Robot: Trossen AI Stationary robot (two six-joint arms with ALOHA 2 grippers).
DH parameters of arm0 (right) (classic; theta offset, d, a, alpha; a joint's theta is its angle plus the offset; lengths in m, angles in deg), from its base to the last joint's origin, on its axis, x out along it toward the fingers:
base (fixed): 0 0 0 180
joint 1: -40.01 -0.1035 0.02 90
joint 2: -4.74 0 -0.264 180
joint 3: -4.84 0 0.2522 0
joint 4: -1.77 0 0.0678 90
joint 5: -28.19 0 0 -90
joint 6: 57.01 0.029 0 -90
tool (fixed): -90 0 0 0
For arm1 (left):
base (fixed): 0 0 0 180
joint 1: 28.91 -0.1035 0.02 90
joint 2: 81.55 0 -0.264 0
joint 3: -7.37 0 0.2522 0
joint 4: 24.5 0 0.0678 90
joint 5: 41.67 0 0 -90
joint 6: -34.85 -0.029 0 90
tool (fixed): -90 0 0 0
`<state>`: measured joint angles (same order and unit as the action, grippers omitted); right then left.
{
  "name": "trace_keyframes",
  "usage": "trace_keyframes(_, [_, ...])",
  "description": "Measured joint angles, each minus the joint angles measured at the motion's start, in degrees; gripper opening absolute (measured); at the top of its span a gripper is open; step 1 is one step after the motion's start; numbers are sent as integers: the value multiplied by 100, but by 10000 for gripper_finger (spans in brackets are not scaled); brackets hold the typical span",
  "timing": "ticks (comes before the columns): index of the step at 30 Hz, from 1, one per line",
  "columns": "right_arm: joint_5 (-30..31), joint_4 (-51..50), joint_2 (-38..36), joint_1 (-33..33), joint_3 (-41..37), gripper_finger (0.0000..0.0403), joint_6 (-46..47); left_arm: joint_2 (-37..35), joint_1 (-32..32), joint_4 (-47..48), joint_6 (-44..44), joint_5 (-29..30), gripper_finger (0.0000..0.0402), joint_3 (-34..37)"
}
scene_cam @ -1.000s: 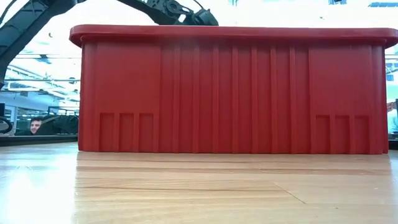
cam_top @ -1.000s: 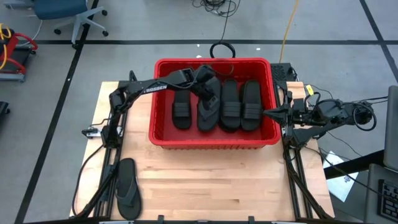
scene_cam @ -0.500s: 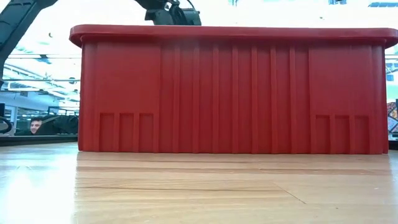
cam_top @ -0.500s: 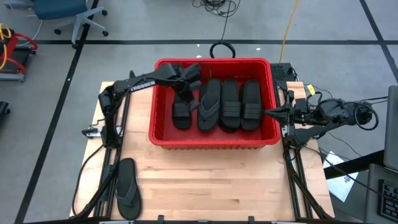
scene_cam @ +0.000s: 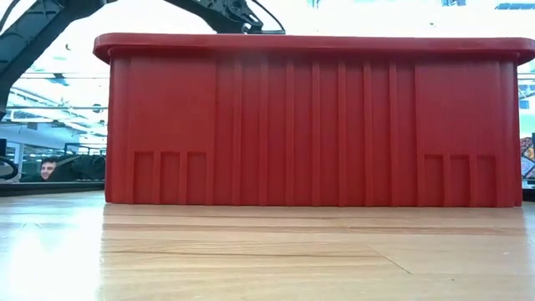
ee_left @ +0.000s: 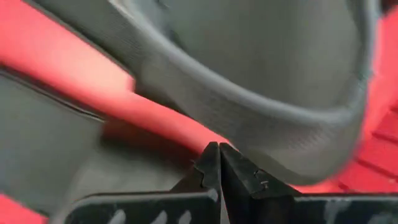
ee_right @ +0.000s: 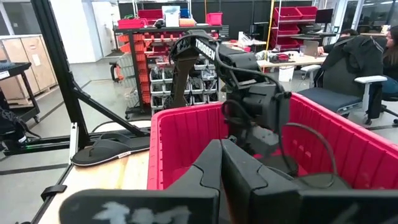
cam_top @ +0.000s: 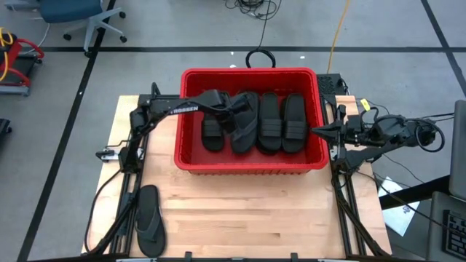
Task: Pick and place slides into bin
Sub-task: Put the black slipper into the red bin
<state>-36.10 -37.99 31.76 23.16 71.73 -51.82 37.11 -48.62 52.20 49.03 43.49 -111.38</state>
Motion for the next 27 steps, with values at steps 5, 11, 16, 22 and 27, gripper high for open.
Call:
trace_keyframes(5, [0, 1, 0, -2, 0, 0, 7, 45, 3, -21, 245, 694, 0, -2])
trace_keyframes(11, [0, 0, 0, -2, 0, 0, 7, 38, 5, -82, 435, 785, 0, 88])
trace_keyframes(16, [0, 0, 0, 0, 0, 0, -9, 36, 93, -333, 592, 559, 0, 588])
trace_keyframes(22, [0, -2, -4, -1, 0, 0, -11, 36, 233, -667, 718, 198, 0, 798])
trace_keyframes(27, [0, -2, -4, -2, 0, 0, -33, 34, 361, -711, 907, 17, 0, 798])
